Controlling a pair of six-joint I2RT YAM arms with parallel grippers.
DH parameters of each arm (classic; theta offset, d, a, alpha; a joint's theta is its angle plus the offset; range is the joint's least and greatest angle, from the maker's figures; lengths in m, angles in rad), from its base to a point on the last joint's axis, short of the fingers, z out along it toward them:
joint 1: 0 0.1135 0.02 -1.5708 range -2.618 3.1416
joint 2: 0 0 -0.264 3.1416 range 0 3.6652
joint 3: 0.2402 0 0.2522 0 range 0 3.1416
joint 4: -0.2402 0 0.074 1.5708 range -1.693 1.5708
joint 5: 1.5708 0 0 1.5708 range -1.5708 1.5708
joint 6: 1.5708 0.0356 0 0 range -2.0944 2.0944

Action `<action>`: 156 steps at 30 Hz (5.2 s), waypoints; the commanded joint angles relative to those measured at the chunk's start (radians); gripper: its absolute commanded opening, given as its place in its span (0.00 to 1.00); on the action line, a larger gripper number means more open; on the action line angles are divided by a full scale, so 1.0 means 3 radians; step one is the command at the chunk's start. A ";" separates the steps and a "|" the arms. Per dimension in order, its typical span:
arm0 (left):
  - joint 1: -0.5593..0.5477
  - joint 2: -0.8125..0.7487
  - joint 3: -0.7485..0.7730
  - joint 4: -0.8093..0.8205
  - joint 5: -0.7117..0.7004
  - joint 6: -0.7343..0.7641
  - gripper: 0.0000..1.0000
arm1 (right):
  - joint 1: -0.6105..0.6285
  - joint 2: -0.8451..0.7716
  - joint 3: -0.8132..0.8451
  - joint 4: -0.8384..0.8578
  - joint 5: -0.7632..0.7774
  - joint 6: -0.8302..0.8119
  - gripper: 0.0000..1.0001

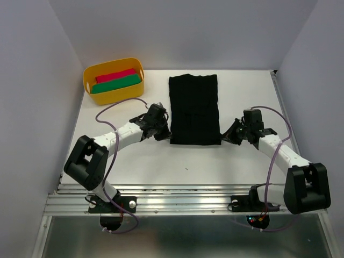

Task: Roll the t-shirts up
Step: Roll the T-shirt to the center of the board.

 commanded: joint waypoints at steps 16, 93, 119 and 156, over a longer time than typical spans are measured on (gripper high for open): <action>0.0275 0.0779 0.0682 -0.0089 0.0062 0.0471 0.00 | -0.0024 0.0901 0.0588 0.0447 0.0195 -0.0097 0.09; -0.0165 0.1276 0.0943 0.0500 0.0323 0.0384 0.00 | 0.0943 0.1557 0.0849 0.0412 0.1156 -0.0026 0.01; -0.0145 -0.0054 -0.0084 0.0351 0.0017 0.0251 0.10 | 0.0943 0.0775 0.0286 0.0202 0.1360 -0.0031 0.03; -0.0042 0.0283 -0.0622 0.1016 -0.0096 -0.0030 0.49 | 0.0426 0.0232 -0.0460 0.0591 0.0635 0.0322 0.53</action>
